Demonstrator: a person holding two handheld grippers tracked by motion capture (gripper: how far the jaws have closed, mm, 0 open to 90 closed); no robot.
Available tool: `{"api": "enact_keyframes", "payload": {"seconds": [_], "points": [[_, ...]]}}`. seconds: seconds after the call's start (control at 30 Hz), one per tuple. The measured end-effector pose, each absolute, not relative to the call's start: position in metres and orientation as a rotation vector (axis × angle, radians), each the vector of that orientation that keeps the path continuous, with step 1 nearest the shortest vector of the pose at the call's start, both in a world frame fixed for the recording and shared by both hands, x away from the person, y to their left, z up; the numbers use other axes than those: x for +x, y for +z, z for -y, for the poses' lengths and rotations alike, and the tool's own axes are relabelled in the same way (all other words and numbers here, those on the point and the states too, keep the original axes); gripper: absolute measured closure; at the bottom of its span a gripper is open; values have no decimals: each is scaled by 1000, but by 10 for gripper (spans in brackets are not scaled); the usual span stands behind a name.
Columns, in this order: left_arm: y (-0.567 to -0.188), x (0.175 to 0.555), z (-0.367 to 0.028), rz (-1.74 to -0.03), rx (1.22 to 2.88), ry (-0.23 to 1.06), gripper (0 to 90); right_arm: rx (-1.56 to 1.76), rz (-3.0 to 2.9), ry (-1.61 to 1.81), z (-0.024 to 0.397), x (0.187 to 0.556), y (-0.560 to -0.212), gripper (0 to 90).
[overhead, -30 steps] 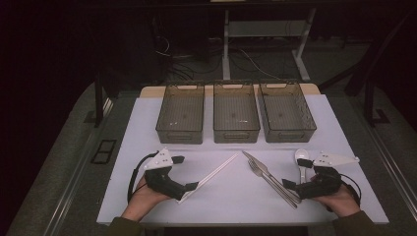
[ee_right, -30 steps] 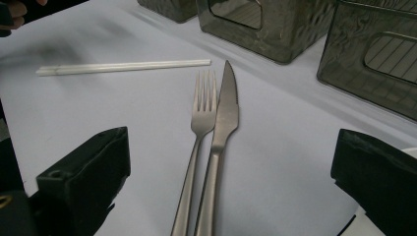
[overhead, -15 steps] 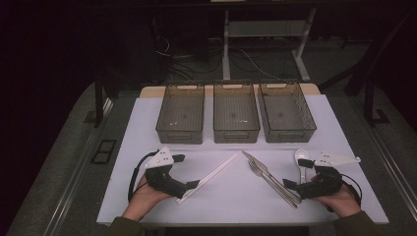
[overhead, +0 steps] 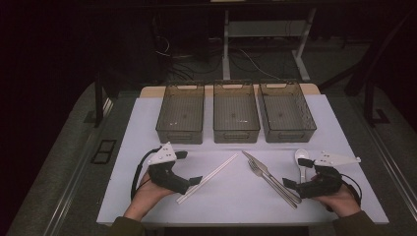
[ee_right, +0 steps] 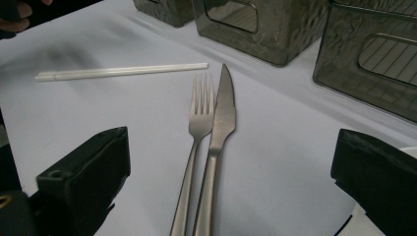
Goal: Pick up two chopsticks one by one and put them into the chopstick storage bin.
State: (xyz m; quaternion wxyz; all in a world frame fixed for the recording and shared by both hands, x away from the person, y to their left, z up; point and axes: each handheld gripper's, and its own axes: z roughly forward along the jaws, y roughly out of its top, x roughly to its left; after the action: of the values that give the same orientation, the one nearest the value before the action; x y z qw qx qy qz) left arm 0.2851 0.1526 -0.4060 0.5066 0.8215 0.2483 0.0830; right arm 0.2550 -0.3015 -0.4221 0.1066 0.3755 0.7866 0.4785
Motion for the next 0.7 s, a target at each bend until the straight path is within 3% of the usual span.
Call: {"api": "enact_keyframes", "payload": {"seconds": [0.7], "points": [[-399, 302, -136, -599, 1951, 201, 0, 1110, -2316, 1404, 301, 255, -423, 15]]}}
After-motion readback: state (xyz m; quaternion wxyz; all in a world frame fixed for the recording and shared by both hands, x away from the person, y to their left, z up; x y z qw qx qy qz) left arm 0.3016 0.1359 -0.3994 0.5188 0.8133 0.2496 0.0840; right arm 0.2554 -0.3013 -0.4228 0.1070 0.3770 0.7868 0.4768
